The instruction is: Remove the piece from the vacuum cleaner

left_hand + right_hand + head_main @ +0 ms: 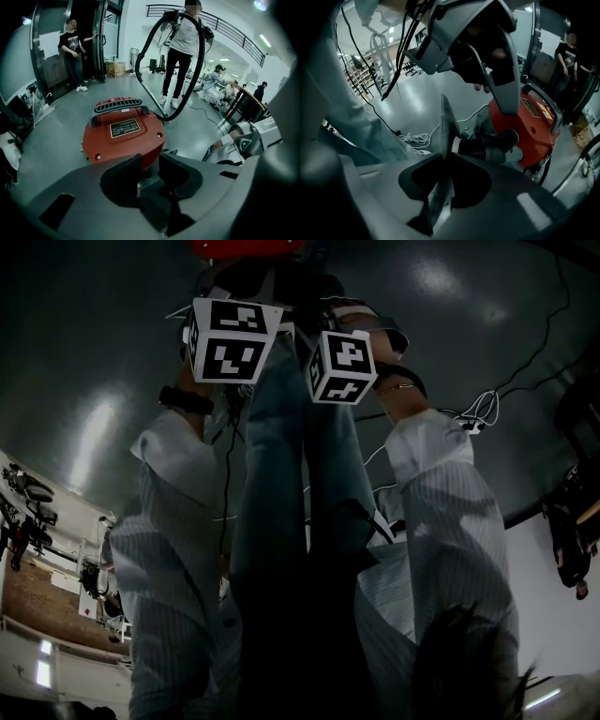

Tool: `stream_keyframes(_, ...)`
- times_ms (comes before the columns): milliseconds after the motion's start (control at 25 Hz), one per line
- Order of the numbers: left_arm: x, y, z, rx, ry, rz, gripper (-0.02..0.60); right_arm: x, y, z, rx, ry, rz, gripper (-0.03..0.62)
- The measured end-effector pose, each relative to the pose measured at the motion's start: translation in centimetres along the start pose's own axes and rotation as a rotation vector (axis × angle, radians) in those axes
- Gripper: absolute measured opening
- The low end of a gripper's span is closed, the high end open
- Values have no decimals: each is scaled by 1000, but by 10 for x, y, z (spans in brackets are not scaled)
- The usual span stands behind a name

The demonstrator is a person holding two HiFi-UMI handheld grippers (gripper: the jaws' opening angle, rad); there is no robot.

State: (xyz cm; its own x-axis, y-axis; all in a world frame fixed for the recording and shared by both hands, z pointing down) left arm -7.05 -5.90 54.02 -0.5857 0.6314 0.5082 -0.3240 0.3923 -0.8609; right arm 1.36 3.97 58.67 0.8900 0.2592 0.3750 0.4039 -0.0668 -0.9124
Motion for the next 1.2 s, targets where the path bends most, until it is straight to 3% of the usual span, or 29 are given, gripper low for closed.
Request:
stream_keyframes(160, -1, 0, 0, -2, 21, -3, 118, 3, -2, 8, -67, 56, 42, 52)
stream_keyframes(240, -2, 0, 1, 1, 17, -4, 118, 11, -5, 27, -135, 128, 86, 26)
stream_keyframes(320, -2, 2, 1, 6, 18, -9, 118, 22, -9, 48, -151, 118, 107, 26)
stream_keyframes(440, -1, 2, 2, 14, 55, -22, 118, 34, -4, 54, -133, -84, 81, 27)
stream_keyframes(520, -3, 9, 7, -2, 120, -46, 118, 34, 8, 46, -115, -215, 45, 28)
stream_keyframes(640, -18, 40, 14, -18, 233, -141, 118, 30, 44, 34, -61, -380, -35, 26)
stream_keyframes(760, -40, 82, 18, -53, 286, -228, 115, 23, 94, 22, -10, -551, -151, 28)
stream_keyframes(880, -63, 135, 19, -114, 295, -273, 9, 0, 149, 22, 14, -602, -258, 28)
stream_keyframes(1200, -133, 319, -2, -235, 240, -400, 5, -73, 332, 47, 94, -785, -542, 28)
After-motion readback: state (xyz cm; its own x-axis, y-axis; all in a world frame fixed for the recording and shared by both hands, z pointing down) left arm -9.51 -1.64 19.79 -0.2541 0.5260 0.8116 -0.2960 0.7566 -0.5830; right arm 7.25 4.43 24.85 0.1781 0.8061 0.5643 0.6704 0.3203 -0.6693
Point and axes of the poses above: the fingertips, and each gripper's own axes: y backward along the fingers, z to its left, x out of its underside, the point moved 5 cm from there along y, backward along the fingers, and after that the axes turned 15 degrees about -y, right-handed, at the moved point
